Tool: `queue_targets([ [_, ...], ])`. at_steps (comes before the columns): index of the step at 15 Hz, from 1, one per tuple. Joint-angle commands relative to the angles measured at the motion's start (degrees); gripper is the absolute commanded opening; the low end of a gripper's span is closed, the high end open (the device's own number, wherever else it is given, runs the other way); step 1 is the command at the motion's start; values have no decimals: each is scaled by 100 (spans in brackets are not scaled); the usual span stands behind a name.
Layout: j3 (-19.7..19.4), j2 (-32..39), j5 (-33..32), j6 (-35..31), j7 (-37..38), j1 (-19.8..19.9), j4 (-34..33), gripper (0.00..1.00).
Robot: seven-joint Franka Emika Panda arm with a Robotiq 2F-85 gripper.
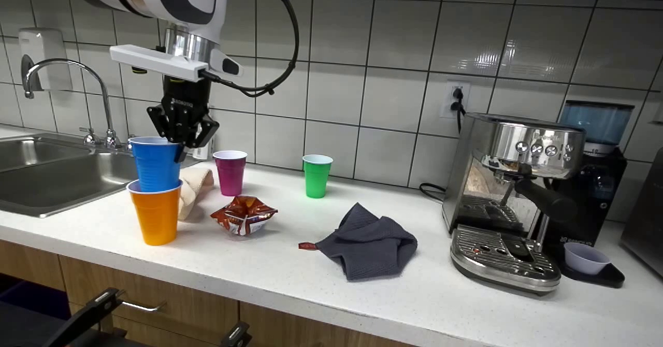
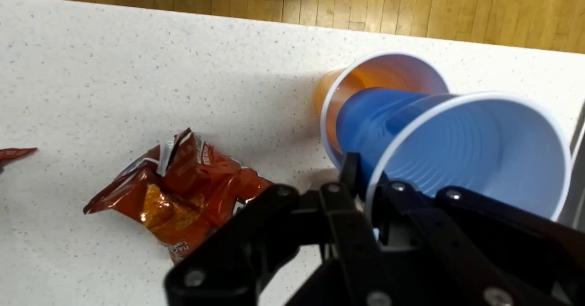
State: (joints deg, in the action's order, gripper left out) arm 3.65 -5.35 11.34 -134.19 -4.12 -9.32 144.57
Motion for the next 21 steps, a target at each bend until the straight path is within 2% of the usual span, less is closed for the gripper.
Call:
queue_targets([
  [1, 66, 62, 21, -74, -152, 87, 3, 1],
  [21, 127, 48, -84, -715, -102, 66, 637, 1],
])
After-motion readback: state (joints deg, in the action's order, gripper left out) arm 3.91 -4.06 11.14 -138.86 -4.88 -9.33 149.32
